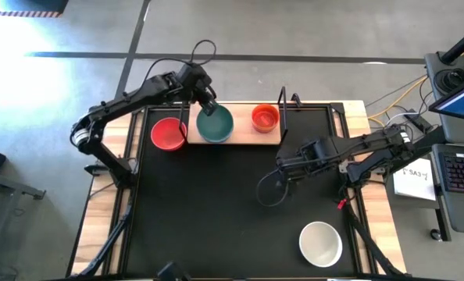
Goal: Place and stack bowls onto a shelf
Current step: Stack the white bowl on top of the green bowl on the shelf
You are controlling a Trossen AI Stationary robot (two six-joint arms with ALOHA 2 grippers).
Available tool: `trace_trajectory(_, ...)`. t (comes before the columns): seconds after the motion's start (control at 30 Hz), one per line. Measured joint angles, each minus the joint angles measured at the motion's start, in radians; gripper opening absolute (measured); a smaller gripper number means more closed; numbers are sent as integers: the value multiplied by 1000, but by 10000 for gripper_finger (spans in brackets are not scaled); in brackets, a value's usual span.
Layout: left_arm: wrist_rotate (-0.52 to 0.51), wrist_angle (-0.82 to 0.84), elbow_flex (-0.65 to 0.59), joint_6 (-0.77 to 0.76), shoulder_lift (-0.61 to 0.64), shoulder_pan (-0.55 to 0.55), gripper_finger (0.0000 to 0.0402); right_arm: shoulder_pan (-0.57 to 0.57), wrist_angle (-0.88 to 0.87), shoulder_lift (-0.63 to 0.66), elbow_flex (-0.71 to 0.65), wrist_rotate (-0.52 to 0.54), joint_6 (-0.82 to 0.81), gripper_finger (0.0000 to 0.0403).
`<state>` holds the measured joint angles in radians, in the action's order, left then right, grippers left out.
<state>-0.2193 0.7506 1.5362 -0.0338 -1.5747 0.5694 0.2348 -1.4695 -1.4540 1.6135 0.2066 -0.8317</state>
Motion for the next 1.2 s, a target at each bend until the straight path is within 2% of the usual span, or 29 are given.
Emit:
trace_trajectory(0.13,4,-2,39,5,10,-50,139,59,-40,0,-18,-68,-123,109)
trace_trajectory(0.3,108,-33,41,29,43,-172,140,191,-69,0,-73,-138,-240,109)
trace_trajectory(0.47,104,-77,40,41,62,-330,140,334,-36,-3,-139,-184,-299,109)
trace_trajectory(0.63,46,-134,40,44,69,-480,140,433,83,-3,-233,-212,-348,109)
trace_trajectory(0.8,-22,-165,39,32,68,-589,140,487,225,-3,-341,-315,-336,109)
trace_trajectory(1.03,-107,-183,39,5,68,-688,140,543,251,-3,-446,-311,-236,109)
trace_trajectory(1.2,-115,-182,39,-16,68,-715,140,550,259,-2,-534,-311,-178,109)
